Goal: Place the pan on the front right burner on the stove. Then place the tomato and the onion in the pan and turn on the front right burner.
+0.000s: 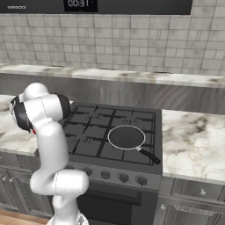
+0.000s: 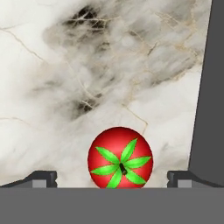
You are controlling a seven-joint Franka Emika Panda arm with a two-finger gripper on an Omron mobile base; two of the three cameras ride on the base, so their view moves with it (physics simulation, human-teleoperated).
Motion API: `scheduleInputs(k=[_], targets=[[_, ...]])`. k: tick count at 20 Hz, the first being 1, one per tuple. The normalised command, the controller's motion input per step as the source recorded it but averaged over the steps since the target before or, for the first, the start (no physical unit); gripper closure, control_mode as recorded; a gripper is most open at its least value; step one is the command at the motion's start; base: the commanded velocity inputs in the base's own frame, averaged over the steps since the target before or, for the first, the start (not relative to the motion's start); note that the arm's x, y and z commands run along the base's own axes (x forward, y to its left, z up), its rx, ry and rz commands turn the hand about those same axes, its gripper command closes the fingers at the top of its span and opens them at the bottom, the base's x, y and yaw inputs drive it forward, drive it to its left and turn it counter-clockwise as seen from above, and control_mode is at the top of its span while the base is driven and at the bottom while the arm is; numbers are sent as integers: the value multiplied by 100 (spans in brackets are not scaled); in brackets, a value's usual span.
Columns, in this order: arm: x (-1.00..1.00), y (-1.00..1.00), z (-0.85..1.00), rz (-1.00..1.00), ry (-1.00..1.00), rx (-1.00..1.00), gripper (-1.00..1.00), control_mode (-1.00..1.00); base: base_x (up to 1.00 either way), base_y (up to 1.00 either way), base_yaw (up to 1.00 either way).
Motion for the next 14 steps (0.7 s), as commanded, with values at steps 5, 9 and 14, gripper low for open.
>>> scheduleInputs(k=[5, 9, 14], targets=[[3, 0, -10, 0, 0, 0, -100, -100, 0, 0, 0], [8, 0, -19, 0, 0, 0, -100, -100, 0, 0, 0], [5, 0, -17, 0, 0, 0, -100, -100, 0, 0, 0]])
